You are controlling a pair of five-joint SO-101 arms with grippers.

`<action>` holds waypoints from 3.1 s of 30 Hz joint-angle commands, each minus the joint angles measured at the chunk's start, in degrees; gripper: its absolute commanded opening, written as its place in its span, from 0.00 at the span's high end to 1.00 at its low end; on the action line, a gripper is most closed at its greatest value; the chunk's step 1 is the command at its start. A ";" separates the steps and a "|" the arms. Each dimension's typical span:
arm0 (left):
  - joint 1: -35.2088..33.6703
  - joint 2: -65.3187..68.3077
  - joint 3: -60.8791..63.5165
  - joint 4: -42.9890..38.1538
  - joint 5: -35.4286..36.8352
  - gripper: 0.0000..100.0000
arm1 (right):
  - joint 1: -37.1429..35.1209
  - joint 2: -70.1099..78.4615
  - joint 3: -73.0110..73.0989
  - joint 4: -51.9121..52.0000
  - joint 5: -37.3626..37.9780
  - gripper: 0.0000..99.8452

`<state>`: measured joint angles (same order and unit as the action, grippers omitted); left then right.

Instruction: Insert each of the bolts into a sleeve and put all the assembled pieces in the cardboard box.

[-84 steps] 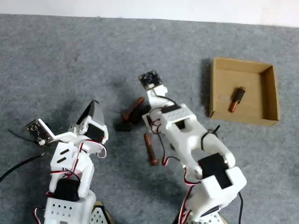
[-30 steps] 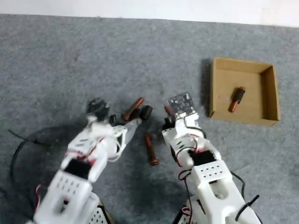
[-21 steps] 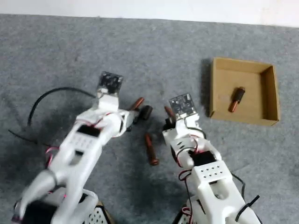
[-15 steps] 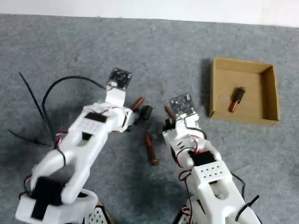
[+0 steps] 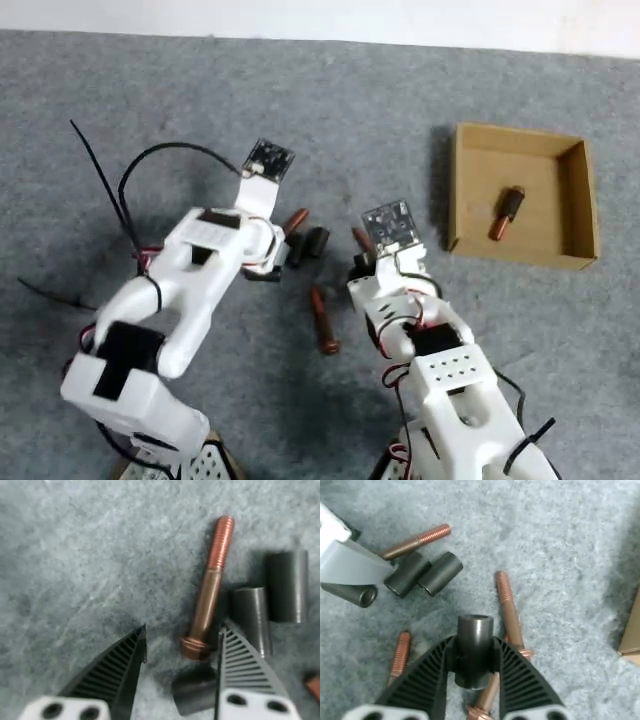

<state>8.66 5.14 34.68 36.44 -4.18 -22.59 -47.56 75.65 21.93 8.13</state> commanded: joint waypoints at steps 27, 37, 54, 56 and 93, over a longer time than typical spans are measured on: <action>0.57 9.71 -16.04 16.62 -3.60 0.99 | 0.48 -1.01 -0.48 -1.98 0.44 1.00; -0.66 -2.15 -6.11 15.65 -9.05 1.00 | 0.48 -1.45 -0.31 -2.07 4.75 1.00; -20.44 -33.10 16.04 15.56 -62.24 1.00 | 0.48 -1.45 2.42 -6.81 5.10 1.00; -22.02 -33.10 16.13 19.43 -69.19 1.00 | 0.48 -1.45 2.51 -6.90 5.10 1.00; -19.91 -33.63 16.22 26.99 31.91 0.78 | 0.48 -1.01 2.51 -6.90 5.19 1.00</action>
<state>-13.58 -26.42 51.12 57.63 13.67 -22.59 -47.56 78.55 16.84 12.70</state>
